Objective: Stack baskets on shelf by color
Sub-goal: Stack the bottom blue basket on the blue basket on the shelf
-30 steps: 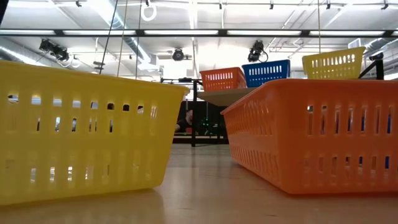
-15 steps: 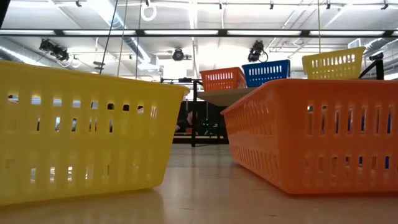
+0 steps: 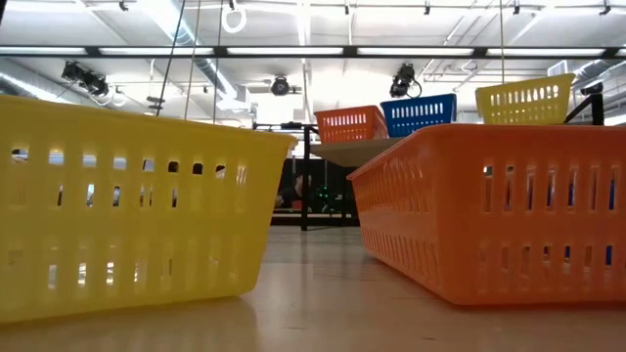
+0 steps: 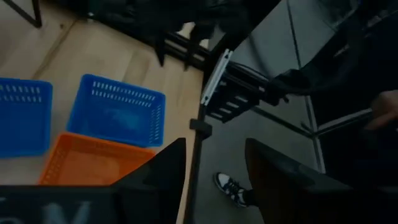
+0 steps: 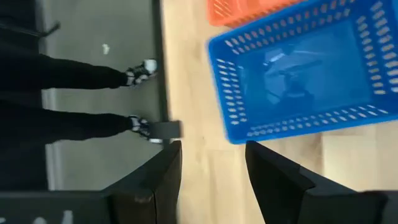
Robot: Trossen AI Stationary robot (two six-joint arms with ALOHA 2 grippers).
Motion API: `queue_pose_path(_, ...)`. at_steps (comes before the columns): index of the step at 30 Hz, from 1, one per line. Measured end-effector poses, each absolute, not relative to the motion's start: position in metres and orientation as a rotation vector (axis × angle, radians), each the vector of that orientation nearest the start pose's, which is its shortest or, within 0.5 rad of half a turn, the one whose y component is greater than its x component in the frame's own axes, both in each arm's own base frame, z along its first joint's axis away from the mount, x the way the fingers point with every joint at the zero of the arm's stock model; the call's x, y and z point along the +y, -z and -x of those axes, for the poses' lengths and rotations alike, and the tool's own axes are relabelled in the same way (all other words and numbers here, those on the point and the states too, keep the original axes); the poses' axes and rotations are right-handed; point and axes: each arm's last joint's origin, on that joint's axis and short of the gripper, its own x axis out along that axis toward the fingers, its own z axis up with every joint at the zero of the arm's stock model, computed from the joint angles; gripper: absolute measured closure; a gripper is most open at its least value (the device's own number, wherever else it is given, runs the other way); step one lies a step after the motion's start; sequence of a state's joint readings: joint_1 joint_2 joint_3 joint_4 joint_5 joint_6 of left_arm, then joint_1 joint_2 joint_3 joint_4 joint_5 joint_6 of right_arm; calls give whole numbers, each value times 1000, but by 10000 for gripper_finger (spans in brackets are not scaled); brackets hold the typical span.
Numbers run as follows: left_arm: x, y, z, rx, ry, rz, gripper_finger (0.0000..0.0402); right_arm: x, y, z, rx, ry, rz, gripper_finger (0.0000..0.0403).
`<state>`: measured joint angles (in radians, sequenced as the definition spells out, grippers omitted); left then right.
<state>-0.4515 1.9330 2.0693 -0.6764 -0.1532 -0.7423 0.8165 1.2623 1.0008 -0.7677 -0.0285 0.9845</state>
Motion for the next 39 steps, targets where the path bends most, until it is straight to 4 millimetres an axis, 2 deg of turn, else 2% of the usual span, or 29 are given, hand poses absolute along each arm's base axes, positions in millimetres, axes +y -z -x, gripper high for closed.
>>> queue_pose_path(7, -188, -405, -387, 526, 114, 649, 230, 181, -245, -168, 1191, -281, -332, 219)
queue_pose_path(13, -192, -416, -386, 459, 173, 692, 230, 198, -230, -183, 1154, -357, -281, 219)
queue_pose_path(31, -190, -418, -385, 468, 144, 811, 230, 221, -170, -204, 1266, -305, -188, 197)
queue_pose_path(36, -190, -418, -385, 469, 141, 821, 230, 222, -155, -205, 1327, -261, -153, 215)
queue_pose_path(39, -190, -418, -385, 470, 141, 825, 230, 222, -150, -205, 1347, -256, -139, 248)
